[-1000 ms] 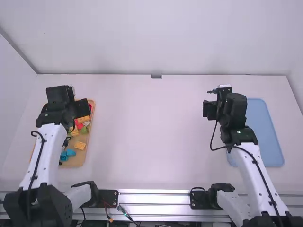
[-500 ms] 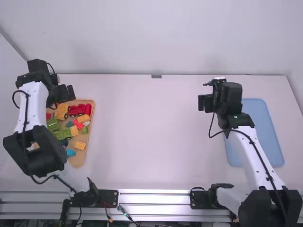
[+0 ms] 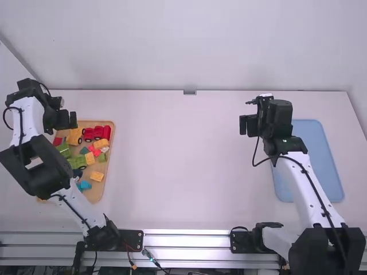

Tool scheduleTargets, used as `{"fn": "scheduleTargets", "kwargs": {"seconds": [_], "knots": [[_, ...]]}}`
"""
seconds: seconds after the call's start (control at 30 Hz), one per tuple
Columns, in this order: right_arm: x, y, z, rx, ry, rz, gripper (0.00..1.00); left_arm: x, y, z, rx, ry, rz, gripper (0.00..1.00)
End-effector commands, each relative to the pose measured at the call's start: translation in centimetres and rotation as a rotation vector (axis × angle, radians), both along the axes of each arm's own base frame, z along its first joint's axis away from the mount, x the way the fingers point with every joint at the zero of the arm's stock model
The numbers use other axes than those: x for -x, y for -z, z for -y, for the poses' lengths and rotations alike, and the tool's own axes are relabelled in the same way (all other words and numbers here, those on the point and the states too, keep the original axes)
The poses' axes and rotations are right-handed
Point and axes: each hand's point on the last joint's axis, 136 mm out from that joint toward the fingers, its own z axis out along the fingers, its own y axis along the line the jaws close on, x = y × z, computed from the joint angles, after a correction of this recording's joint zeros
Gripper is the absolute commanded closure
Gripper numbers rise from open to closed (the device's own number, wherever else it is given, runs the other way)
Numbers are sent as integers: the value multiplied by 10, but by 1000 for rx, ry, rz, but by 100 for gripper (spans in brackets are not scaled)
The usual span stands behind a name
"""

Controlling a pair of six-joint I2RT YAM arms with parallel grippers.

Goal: Assemble lego blocks to make yellow taxi

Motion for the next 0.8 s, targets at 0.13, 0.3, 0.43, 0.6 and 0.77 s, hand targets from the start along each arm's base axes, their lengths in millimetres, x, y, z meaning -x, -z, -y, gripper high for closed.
{"fn": "scheduleTargets", "kwargs": {"seconds": [0.13, 0.3, 0.43, 0.6, 0.77], "knots": [[-6, -15, -3, -18, 1, 26, 1, -11, 48, -13, -21, 145, -83, 0], [-6, -15, -4, -67, 37, 21, 1, -16, 76, -18, -7, 142, -102, 2], [-6, -15, -4, -77, 44, 19, 1, -23, 94, -24, -20, 153, -107, 4], [-5, -15, -7, -88, 34, 17, 1, -25, 111, -23, -13, 223, -123, 7], [-5, -16, -13, -111, 4, 18, 1, -26, 113, -23, -7, 228, -119, 13]]}}
